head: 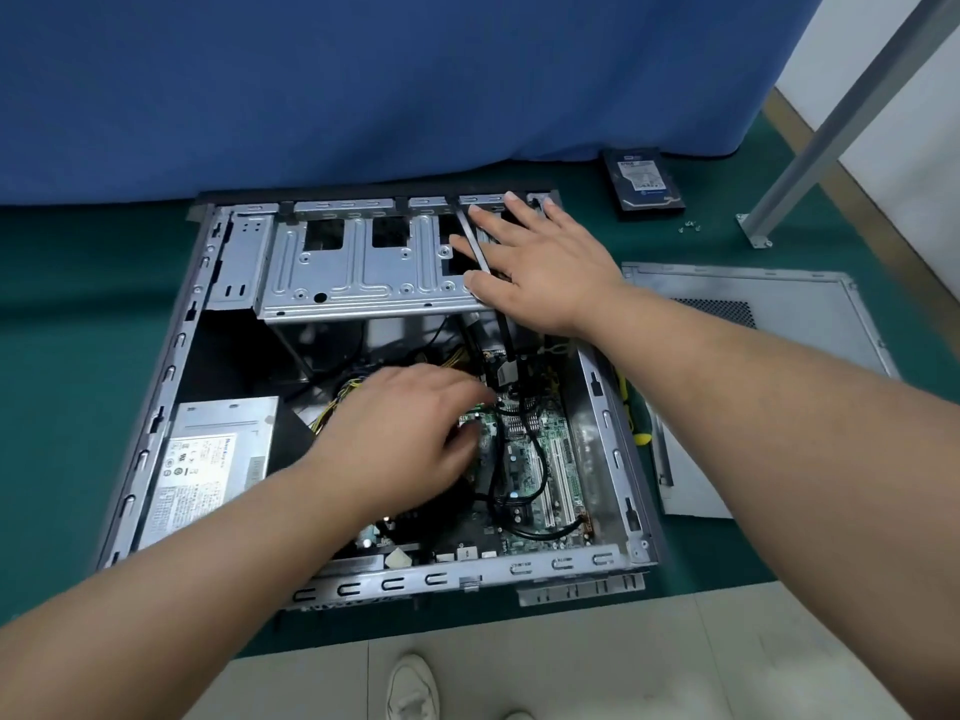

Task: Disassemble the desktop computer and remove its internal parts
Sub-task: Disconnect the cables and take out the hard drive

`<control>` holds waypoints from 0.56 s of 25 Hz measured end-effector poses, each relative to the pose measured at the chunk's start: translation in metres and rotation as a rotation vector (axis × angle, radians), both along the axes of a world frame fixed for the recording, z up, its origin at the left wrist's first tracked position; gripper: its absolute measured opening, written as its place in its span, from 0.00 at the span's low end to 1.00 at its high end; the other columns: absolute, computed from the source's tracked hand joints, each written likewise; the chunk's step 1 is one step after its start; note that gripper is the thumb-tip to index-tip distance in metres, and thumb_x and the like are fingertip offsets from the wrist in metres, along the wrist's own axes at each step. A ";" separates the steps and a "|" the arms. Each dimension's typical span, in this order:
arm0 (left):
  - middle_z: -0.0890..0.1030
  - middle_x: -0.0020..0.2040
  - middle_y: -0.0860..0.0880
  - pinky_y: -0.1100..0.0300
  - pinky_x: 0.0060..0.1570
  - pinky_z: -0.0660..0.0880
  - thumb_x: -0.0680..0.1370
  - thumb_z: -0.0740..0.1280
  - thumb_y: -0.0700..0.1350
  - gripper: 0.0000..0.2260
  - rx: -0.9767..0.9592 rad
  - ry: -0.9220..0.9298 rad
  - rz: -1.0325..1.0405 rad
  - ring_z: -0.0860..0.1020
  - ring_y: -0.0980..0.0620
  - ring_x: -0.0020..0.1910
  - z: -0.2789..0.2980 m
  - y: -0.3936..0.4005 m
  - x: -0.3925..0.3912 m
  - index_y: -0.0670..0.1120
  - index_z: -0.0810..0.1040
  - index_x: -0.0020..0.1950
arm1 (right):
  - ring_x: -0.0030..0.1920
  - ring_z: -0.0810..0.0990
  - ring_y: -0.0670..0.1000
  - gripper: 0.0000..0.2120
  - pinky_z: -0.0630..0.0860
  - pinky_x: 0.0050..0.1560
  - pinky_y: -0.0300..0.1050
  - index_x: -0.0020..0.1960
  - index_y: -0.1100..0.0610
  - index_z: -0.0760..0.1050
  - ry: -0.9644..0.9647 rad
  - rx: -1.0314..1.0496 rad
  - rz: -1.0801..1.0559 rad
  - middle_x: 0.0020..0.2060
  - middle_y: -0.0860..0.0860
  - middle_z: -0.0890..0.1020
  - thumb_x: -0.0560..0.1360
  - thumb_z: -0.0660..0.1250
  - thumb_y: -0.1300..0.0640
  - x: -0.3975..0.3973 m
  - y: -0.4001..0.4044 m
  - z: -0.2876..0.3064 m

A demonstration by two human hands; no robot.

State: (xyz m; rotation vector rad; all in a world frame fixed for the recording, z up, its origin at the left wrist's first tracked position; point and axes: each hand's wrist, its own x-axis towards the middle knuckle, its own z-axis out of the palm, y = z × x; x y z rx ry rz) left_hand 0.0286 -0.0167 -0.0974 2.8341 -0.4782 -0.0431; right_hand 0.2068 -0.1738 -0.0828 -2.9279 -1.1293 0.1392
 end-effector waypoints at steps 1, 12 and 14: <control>0.80 0.66 0.55 0.49 0.64 0.75 0.80 0.61 0.54 0.18 0.030 0.082 0.028 0.76 0.50 0.66 -0.003 -0.005 0.013 0.55 0.76 0.69 | 0.83 0.44 0.51 0.30 0.40 0.81 0.56 0.81 0.35 0.53 0.003 0.010 0.001 0.82 0.42 0.51 0.80 0.43 0.33 0.001 0.000 0.000; 0.83 0.54 0.47 0.50 0.49 0.79 0.76 0.70 0.57 0.15 -0.001 0.257 0.118 0.80 0.42 0.55 -0.050 -0.032 0.091 0.50 0.81 0.58 | 0.83 0.46 0.50 0.27 0.42 0.81 0.54 0.79 0.35 0.61 0.009 0.068 0.009 0.82 0.41 0.54 0.81 0.49 0.34 0.004 -0.001 0.000; 0.83 0.55 0.47 0.52 0.47 0.76 0.76 0.70 0.58 0.18 -0.006 0.232 0.123 0.80 0.42 0.56 -0.054 -0.034 0.093 0.51 0.79 0.62 | 0.83 0.46 0.49 0.26 0.42 0.81 0.54 0.78 0.35 0.62 0.012 0.073 0.009 0.82 0.41 0.54 0.81 0.50 0.34 0.003 -0.001 0.000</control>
